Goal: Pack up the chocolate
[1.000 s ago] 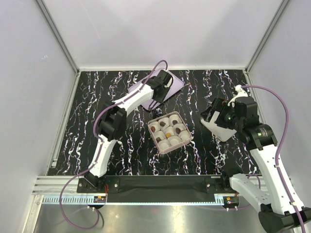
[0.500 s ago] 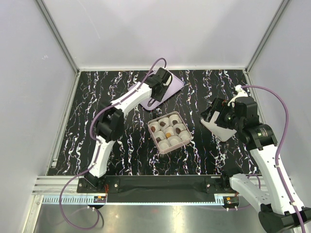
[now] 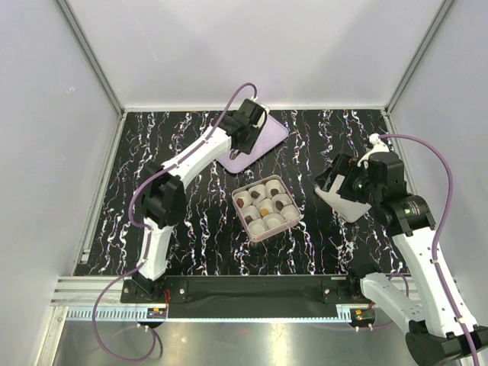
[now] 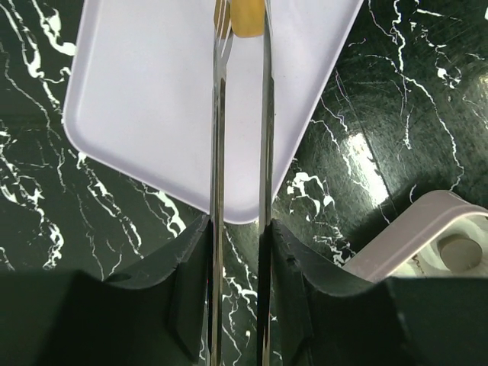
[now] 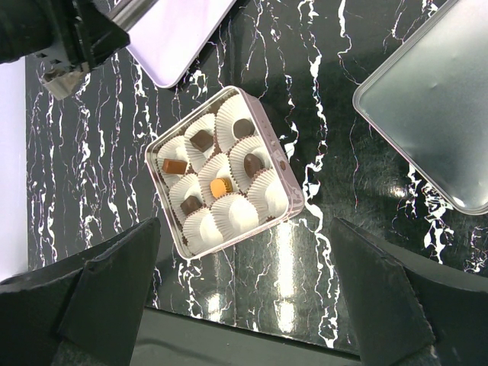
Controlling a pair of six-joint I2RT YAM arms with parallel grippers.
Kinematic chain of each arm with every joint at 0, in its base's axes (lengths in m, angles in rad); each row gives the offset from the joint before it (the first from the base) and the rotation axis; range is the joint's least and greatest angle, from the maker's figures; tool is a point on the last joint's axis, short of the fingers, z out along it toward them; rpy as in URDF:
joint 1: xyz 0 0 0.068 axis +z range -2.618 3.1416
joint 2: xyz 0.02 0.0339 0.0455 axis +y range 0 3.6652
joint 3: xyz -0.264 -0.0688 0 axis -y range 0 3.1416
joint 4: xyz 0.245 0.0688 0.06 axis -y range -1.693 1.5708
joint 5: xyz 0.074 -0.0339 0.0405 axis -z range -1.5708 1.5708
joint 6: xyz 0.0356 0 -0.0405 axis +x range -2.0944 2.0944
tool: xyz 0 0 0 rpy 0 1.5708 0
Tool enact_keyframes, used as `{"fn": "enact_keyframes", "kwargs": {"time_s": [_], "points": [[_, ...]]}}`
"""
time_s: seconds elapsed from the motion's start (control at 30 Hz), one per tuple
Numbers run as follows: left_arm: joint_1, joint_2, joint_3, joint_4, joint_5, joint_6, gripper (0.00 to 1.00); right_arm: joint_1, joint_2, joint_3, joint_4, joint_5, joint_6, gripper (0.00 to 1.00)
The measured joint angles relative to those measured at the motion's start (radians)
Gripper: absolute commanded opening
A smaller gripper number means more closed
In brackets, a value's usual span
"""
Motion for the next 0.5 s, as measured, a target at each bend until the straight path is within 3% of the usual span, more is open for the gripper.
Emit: {"fn": "enact_keyframes", "kwargs": {"time_s": [0.3,0.5], "points": [[-0.003,-0.105,-0.069,-0.035,-0.001,-0.014,0.37,0.0,-0.013,0.0,0.0,-0.002,0.002,1.0],[-0.046,-0.257,-0.143,-0.076,0.037,-0.035,0.36,0.0,-0.021,0.0,-0.002,-0.009,0.011,1.0]]}}
